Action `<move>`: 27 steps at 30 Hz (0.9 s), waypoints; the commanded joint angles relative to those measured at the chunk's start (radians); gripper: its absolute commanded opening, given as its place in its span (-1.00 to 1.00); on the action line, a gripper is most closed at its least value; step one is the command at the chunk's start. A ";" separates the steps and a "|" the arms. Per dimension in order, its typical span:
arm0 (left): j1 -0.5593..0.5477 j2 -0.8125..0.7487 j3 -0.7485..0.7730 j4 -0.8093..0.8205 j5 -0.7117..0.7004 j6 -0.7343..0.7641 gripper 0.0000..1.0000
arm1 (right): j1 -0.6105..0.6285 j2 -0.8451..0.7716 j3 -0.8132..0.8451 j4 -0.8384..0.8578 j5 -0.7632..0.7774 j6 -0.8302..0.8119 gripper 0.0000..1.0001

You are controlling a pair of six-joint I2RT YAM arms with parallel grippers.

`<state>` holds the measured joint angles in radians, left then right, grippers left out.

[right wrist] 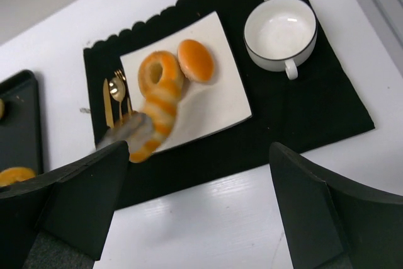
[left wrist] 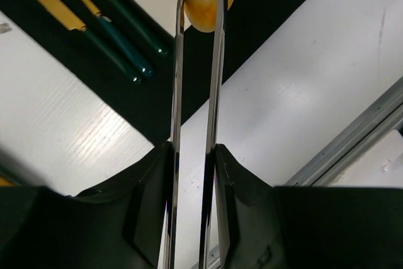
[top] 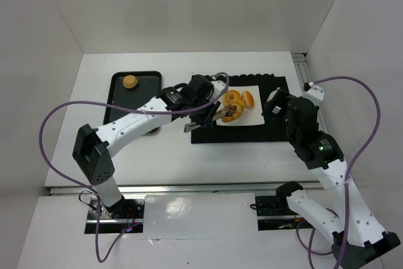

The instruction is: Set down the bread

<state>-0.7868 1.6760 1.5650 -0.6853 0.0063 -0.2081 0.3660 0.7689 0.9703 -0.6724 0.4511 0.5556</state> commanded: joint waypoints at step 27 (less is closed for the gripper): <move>-0.121 0.111 0.155 0.009 -0.262 0.065 0.32 | -0.004 0.026 0.048 -0.004 0.024 0.013 0.98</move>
<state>-0.9024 1.8763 1.6913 -0.6701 -0.2146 -0.1562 0.3660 0.7956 0.9951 -0.6815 0.4660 0.5606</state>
